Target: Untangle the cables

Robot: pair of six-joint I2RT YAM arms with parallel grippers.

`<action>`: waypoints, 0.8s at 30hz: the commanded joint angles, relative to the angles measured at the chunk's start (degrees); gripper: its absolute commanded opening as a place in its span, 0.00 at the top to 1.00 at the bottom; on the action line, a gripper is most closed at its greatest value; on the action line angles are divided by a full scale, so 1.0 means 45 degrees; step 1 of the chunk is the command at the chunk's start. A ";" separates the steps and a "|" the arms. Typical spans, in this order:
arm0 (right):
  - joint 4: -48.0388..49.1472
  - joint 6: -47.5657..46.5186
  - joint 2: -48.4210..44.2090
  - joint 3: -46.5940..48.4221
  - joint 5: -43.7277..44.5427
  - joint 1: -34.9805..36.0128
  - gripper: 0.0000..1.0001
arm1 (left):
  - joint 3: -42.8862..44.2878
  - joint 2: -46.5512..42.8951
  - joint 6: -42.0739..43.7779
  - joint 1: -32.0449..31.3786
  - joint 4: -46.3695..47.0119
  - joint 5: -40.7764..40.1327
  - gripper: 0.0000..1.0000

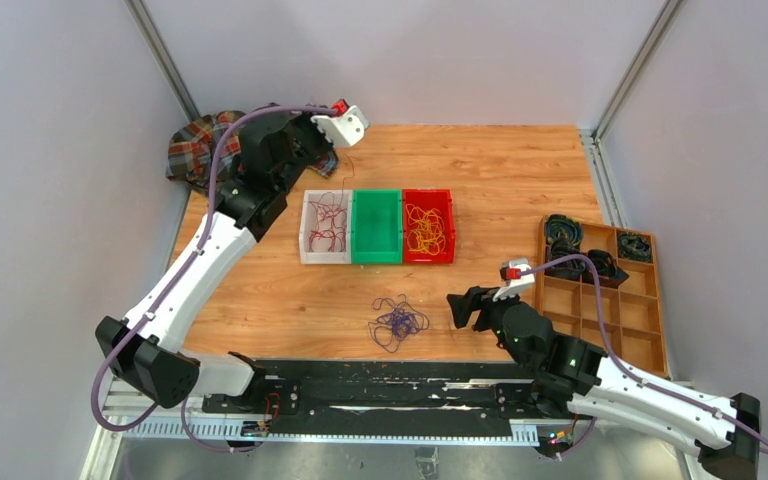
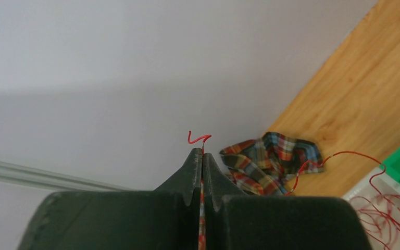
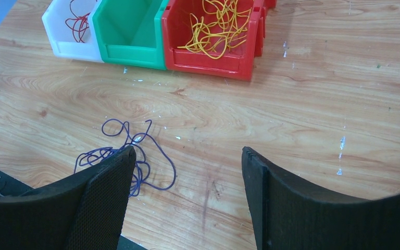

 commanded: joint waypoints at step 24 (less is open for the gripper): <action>-0.0320 0.0122 0.0362 -0.0056 0.1169 0.0296 0.25 | -0.4763 0.2013 -0.1768 0.1120 0.1067 -0.0020 0.99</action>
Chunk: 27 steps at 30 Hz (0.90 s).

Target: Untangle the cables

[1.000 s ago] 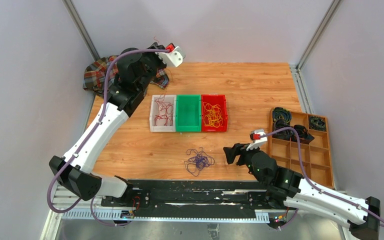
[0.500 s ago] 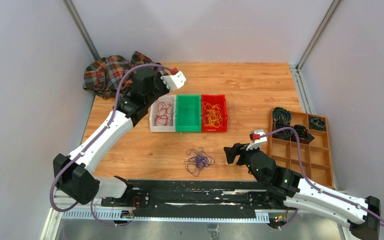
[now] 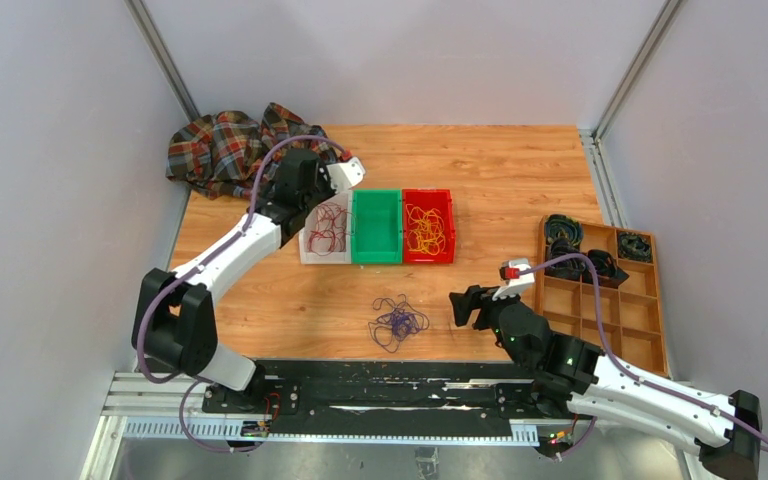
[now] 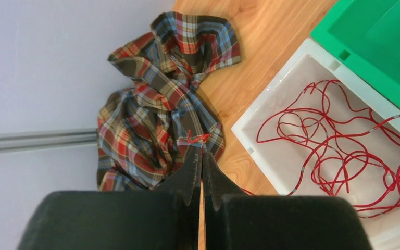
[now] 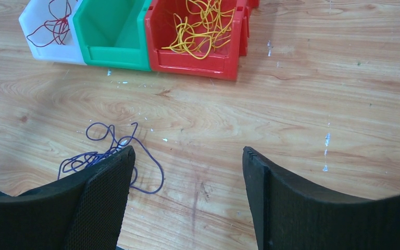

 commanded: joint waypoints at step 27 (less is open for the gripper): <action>-0.1009 -0.0263 0.0410 0.0787 0.1067 0.0218 0.24 | 0.0322 0.3571 -0.2053 0.0559 0.0142 0.2967 0.91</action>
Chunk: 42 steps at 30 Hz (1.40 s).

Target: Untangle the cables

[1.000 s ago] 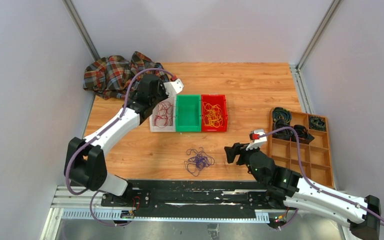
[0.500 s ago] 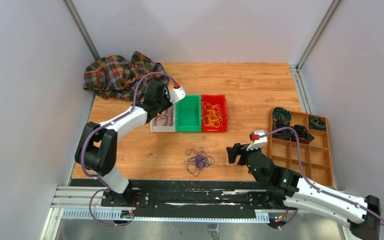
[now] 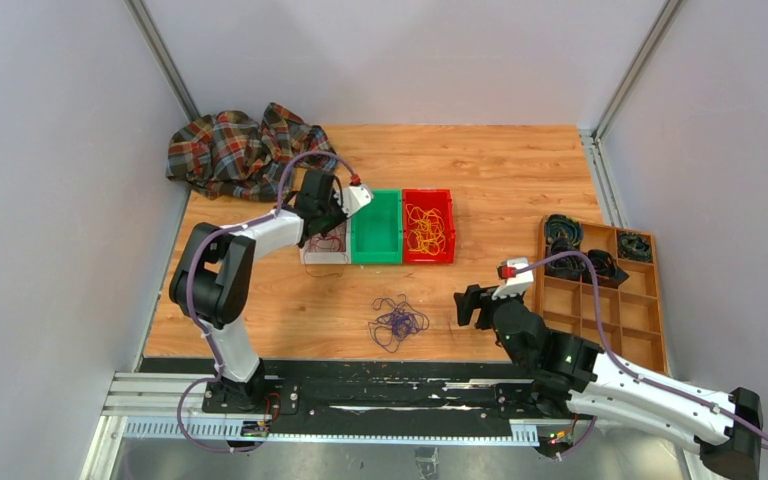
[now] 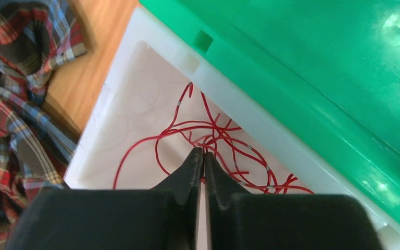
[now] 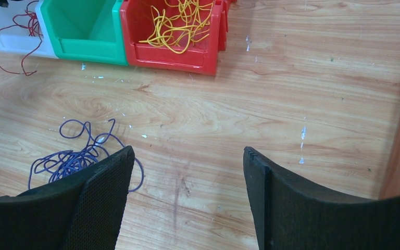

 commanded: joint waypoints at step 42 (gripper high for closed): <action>-0.0179 -0.0122 0.0345 0.0859 -0.0019 0.0199 0.22 | -0.2252 -0.3581 -0.4738 -0.1801 -0.2652 0.1156 0.25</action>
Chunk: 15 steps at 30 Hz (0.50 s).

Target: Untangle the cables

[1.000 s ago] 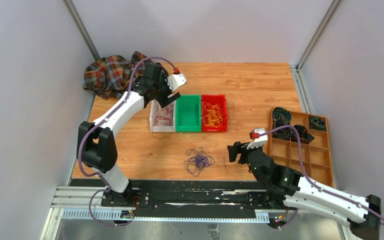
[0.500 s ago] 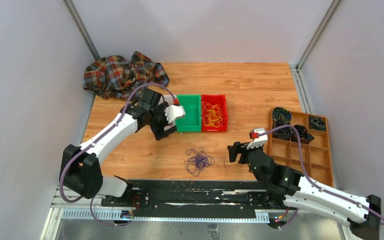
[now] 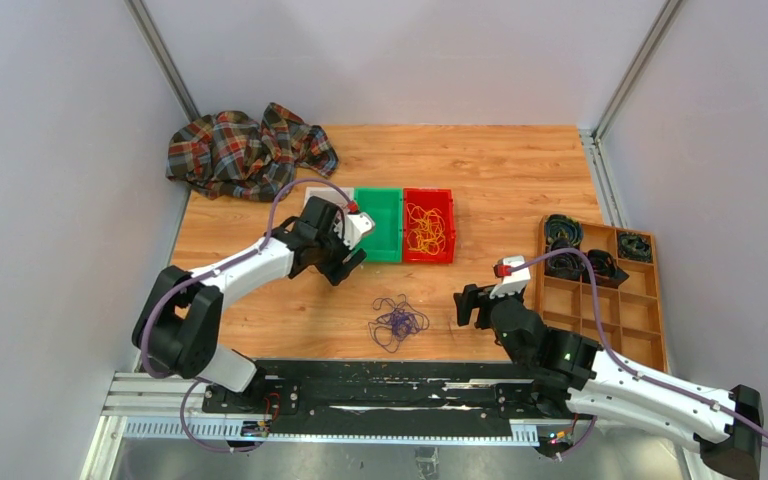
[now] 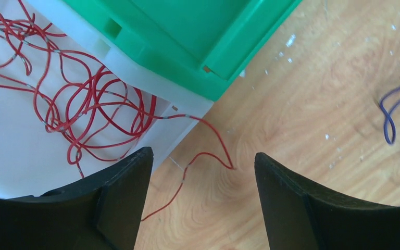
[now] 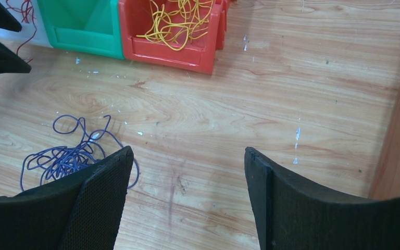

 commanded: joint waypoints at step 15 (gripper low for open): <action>0.0195 0.0343 -0.0167 0.0294 0.0001 0.0199 0.22 | -0.0418 0.0316 -0.1379 -0.0512 0.1305 -0.0486 0.41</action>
